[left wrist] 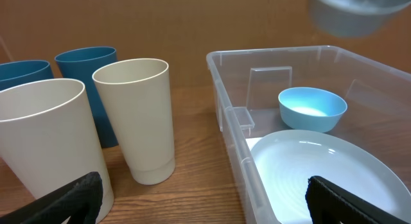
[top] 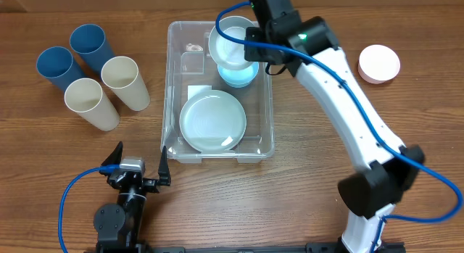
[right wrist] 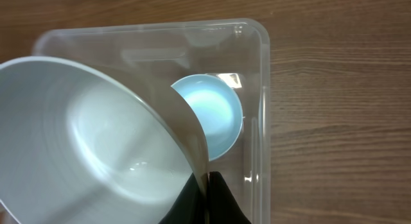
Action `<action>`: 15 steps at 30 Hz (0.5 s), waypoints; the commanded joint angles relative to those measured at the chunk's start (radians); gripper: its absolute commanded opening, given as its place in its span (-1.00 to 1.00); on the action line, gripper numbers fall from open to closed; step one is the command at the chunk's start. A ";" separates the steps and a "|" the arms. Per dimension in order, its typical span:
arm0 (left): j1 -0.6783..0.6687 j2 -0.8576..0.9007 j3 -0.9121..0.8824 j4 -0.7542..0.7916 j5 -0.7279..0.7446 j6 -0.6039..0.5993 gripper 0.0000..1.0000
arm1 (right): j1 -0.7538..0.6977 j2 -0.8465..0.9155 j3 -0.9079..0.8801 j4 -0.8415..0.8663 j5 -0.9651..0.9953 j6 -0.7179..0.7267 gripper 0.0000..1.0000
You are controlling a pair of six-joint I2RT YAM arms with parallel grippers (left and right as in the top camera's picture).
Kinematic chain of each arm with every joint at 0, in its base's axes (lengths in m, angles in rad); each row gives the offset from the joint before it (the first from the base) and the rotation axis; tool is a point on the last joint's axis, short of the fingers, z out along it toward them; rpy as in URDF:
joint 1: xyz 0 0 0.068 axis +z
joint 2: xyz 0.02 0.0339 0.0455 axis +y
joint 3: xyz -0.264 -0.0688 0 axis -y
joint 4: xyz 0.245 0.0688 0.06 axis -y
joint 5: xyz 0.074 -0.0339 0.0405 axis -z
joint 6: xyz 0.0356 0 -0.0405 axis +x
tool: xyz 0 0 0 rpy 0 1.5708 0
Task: Pack container
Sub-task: 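Set the grey bowl inside the light blue bowl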
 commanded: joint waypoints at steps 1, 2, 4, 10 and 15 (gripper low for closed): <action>0.007 -0.010 -0.003 -0.002 0.004 -0.006 1.00 | -0.003 0.072 -0.004 0.040 0.071 -0.007 -0.92; 0.007 -0.010 -0.003 -0.002 0.004 -0.006 1.00 | -0.003 0.085 -0.004 0.047 0.073 -0.007 -0.92; 0.007 -0.010 -0.003 -0.002 0.004 -0.006 1.00 | -0.003 0.122 -0.004 0.071 0.073 -0.007 -0.92; 0.007 -0.010 -0.003 -0.002 0.004 -0.006 1.00 | -0.003 0.188 -0.005 0.088 0.072 -0.004 -0.51; 0.007 -0.010 -0.003 -0.002 0.004 -0.006 1.00 | -0.003 0.188 -0.004 0.090 0.072 -0.031 0.09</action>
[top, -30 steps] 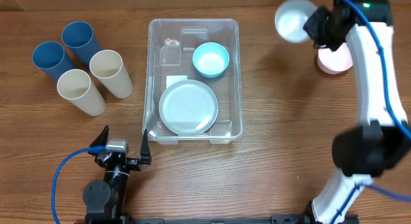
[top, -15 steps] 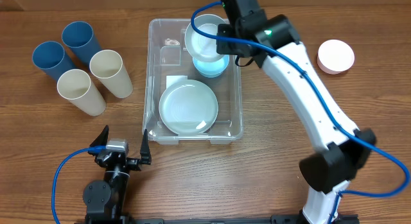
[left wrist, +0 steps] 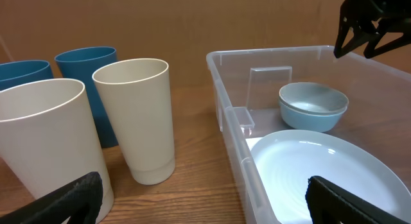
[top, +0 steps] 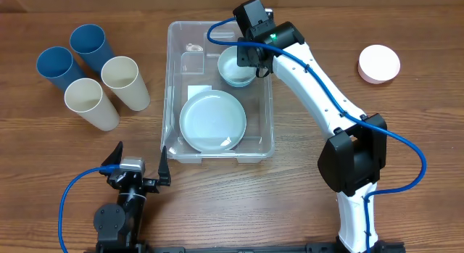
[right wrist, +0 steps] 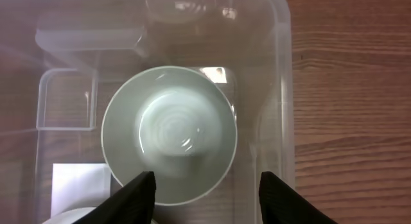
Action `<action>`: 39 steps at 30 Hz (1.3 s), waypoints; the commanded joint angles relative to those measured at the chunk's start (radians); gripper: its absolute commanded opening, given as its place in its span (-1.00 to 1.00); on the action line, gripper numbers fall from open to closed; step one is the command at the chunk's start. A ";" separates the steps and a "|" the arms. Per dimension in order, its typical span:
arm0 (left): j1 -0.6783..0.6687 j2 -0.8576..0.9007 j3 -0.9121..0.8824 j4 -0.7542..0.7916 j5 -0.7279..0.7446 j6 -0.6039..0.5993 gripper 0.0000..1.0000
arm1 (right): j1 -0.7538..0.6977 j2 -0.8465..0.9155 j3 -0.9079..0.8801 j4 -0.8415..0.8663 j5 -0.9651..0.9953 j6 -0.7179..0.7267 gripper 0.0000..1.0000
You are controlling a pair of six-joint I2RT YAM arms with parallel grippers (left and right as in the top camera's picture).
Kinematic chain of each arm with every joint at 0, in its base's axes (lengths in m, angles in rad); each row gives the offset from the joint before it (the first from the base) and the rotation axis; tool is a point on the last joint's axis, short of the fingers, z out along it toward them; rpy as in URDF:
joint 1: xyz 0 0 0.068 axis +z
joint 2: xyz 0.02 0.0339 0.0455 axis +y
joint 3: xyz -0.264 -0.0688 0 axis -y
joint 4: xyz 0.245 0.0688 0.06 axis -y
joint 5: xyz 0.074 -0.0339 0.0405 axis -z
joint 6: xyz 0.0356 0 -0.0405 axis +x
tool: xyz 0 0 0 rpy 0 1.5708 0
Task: Pack container
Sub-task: 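Set the grey bowl inside the light blue bowl, then grasp the pink bowl rim with the right gripper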
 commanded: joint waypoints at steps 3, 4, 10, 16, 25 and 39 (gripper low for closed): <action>0.007 -0.010 -0.003 -0.002 0.004 -0.006 1.00 | 0.003 -0.002 0.042 -0.028 0.010 -0.056 0.09; 0.007 -0.010 -0.003 -0.002 0.004 -0.006 1.00 | 0.007 -0.007 0.065 -0.045 0.008 -0.057 0.09; 0.007 -0.010 -0.003 -0.002 0.004 -0.006 1.00 | -0.039 -0.093 0.263 -0.175 0.017 0.008 0.27; 0.007 -0.010 -0.003 -0.002 0.004 -0.006 1.00 | -0.369 -0.103 0.262 -0.235 -0.066 0.236 0.40; 0.007 -0.010 -0.003 -0.002 0.004 -0.006 1.00 | -0.775 -0.097 -0.003 -0.174 -0.193 0.256 0.40; 0.007 -0.010 -0.003 -0.002 0.004 -0.006 1.00 | -0.798 -0.021 -0.388 0.183 -0.182 0.268 0.31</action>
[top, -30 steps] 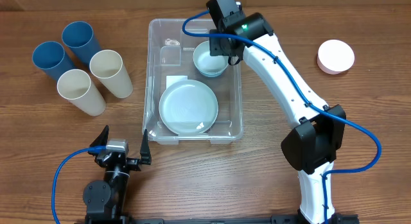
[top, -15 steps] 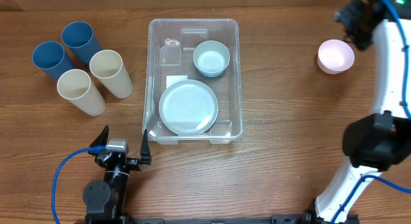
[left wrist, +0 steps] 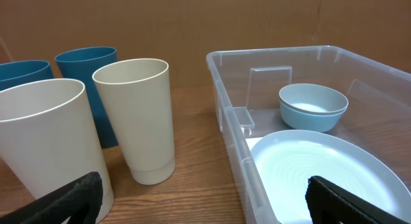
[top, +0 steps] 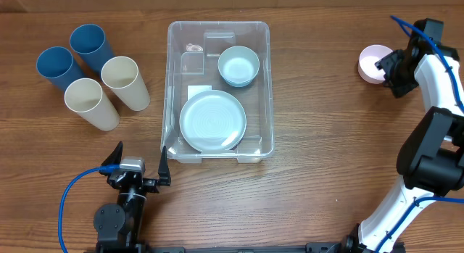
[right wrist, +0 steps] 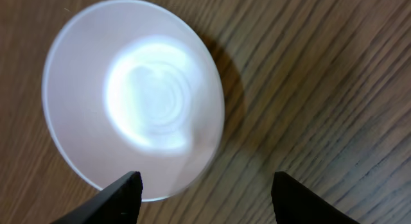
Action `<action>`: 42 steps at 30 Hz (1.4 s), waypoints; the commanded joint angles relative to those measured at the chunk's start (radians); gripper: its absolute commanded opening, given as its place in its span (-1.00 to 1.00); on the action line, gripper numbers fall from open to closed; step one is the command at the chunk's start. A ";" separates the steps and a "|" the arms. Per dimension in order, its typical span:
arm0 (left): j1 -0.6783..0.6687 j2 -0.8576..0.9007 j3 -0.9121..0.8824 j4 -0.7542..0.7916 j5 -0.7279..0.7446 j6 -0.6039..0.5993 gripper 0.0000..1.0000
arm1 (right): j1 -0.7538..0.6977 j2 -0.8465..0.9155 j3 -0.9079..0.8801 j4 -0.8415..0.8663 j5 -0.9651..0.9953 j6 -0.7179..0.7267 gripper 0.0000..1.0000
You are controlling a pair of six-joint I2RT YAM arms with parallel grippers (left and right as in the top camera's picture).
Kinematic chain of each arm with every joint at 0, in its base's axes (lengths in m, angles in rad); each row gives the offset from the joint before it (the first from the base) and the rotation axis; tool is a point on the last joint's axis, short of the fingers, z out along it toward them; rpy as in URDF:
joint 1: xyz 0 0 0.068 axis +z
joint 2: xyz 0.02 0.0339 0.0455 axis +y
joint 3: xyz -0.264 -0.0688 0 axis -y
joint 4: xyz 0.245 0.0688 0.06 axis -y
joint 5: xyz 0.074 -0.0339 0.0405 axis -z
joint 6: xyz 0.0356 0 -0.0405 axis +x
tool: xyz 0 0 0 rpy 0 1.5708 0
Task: Pack container
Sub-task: 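Grasp the pink bowl rim with the right gripper, then stack the pink bowl onto the bowls in the bin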
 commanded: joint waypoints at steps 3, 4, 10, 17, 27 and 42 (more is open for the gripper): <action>0.007 -0.010 -0.003 -0.002 0.004 -0.006 1.00 | 0.003 0.082 -0.010 0.014 0.004 0.007 0.01; 0.007 -0.010 -0.003 -0.002 0.004 -0.006 1.00 | 0.003 0.088 -0.010 0.015 0.004 0.007 -0.19; 0.007 -0.010 -0.003 -0.002 0.004 -0.006 1.00 | 0.003 0.092 -0.010 0.013 0.002 0.003 -0.91; 0.007 -0.010 -0.003 -0.002 0.004 -0.006 1.00 | 0.004 0.055 0.069 -0.081 -0.032 -0.026 -0.92; 0.007 -0.010 -0.003 -0.002 0.004 -0.006 1.00 | 0.201 -0.229 0.393 -0.268 -0.167 -0.166 -0.92; 0.007 -0.010 -0.003 -0.002 0.004 -0.006 1.00 | 0.728 -0.034 0.394 -0.248 0.066 -0.211 -0.92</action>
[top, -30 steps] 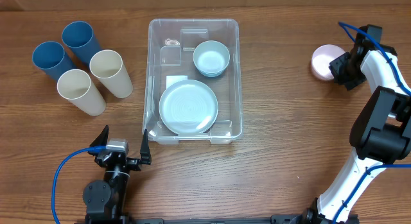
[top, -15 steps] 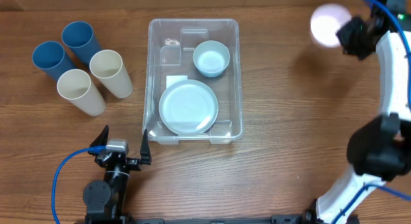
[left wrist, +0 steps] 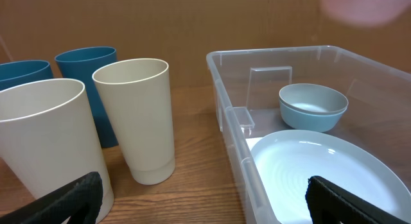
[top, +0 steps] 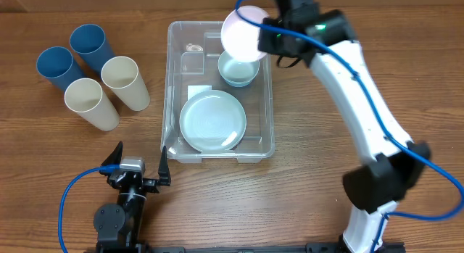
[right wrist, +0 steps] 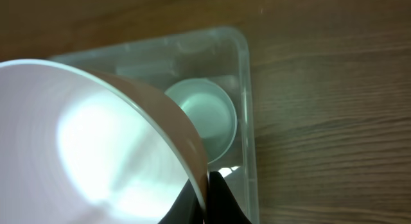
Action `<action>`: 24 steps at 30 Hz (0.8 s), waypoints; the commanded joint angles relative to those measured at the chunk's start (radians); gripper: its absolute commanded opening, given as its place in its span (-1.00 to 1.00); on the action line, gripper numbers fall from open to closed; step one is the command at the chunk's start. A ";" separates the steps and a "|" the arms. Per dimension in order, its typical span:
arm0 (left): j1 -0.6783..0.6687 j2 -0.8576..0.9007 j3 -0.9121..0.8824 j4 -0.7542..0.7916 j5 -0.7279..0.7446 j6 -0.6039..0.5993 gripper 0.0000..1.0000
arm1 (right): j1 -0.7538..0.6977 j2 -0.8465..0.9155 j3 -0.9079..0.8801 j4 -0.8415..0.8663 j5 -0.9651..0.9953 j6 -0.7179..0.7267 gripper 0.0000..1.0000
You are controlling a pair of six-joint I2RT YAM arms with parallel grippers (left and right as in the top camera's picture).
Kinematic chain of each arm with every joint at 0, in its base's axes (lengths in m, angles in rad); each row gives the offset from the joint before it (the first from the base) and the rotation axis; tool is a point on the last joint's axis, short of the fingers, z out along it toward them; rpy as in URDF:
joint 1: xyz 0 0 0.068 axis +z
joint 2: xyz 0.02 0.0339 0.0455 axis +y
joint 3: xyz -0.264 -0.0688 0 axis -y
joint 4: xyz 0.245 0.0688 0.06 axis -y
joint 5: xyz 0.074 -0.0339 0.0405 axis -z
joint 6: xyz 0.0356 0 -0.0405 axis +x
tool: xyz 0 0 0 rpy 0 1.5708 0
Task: Pack container
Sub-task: 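Stack the pink bowl onto the bowls in the bin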
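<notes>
My right gripper (right wrist: 207,185) is shut on the rim of a pink bowl (top: 243,33), which it holds above the far end of the clear plastic container (top: 267,130). Below the pink bowl, stacked pale blue-green bowls (top: 237,70) sit in the container's far right corner, also visible in the right wrist view as stacked bowls (right wrist: 205,118). A pale blue plate (top: 212,122) lies in the container's near half. My left gripper (left wrist: 205,198) rests open near the table's front edge, facing the container wall (left wrist: 225,115).
Two blue cups (top: 92,46) and two cream cups (top: 123,82) stand upright left of the container. A small clear divider (left wrist: 270,86) stands inside the container's far end.
My right gripper was open over the pink bowl at the table's far right. Now it is shut on that bowl's rim and holds it over the container's far end. The left arm has not moved.
My right gripper first held a pale bowl over a blue bowl in the container. Then that bowl sat stacked on the blue one and the gripper was open above it. Later the gripper was over the pink bowl at far right, and now holds it above the container.
</notes>
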 commanded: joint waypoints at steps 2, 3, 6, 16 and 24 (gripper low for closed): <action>0.007 -0.010 -0.003 -0.002 0.004 -0.006 1.00 | 0.011 0.112 0.002 0.018 0.040 -0.004 -0.92; 0.007 -0.010 -0.003 -0.002 0.004 -0.006 1.00 | 0.011 0.130 0.002 0.021 0.040 -0.004 -0.92; 0.007 -0.010 -0.003 -0.002 0.004 -0.006 1.00 | 0.011 0.156 0.002 0.038 0.040 -0.005 -0.92; 0.007 -0.010 -0.003 -0.002 0.004 -0.006 1.00 | 0.011 0.207 0.002 0.100 0.032 -0.008 -0.92; 0.007 -0.010 -0.003 -0.002 0.004 -0.006 1.00 | 0.011 0.238 0.002 0.134 0.005 -0.053 -0.47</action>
